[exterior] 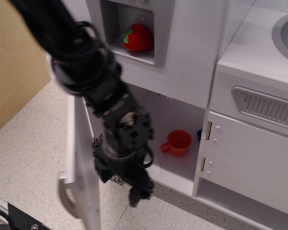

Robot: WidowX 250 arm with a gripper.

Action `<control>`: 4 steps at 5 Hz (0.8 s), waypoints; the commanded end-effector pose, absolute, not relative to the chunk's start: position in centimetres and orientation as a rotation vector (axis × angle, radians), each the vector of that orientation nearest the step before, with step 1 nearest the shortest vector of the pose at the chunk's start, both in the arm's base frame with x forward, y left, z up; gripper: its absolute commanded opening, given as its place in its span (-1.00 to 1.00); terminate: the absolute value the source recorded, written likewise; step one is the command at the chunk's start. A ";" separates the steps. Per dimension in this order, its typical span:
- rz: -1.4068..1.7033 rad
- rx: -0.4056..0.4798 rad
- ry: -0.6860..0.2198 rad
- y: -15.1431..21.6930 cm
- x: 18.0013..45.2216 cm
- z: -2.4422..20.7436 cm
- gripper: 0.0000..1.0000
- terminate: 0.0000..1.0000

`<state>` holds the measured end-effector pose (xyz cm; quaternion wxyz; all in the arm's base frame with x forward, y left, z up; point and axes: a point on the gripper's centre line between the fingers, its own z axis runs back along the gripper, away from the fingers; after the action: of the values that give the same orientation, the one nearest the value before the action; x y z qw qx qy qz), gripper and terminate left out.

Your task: Open low fridge

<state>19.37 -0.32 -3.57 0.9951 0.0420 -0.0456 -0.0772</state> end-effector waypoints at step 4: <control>-0.237 0.133 -0.111 11.8 14.9 -1.2 1.00 -1.00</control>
<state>14.49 11.00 -2.46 0.9900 0.0606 -0.0479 -0.1180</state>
